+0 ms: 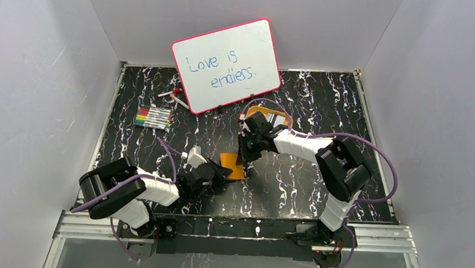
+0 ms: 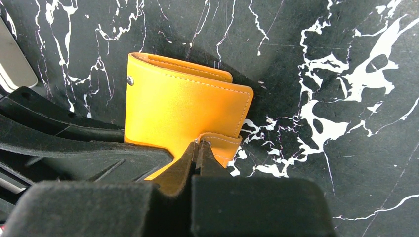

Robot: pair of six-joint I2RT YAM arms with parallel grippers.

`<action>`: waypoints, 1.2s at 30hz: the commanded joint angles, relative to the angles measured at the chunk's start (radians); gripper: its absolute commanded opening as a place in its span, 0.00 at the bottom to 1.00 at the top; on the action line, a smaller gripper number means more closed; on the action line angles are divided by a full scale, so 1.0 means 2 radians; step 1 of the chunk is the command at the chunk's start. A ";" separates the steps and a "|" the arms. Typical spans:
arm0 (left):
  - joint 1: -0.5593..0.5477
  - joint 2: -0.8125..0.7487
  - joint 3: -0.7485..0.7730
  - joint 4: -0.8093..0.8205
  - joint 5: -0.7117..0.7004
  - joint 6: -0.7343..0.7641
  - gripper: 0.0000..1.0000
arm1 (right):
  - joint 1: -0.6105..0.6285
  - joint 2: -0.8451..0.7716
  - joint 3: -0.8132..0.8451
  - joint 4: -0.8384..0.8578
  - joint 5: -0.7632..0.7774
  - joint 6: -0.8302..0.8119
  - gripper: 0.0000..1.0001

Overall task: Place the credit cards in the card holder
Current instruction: Close the card holder at the center of the board.

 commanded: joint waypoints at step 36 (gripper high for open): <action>0.001 0.025 -0.018 -0.090 -0.026 0.032 0.00 | 0.014 0.062 0.043 -0.019 -0.076 -0.026 0.00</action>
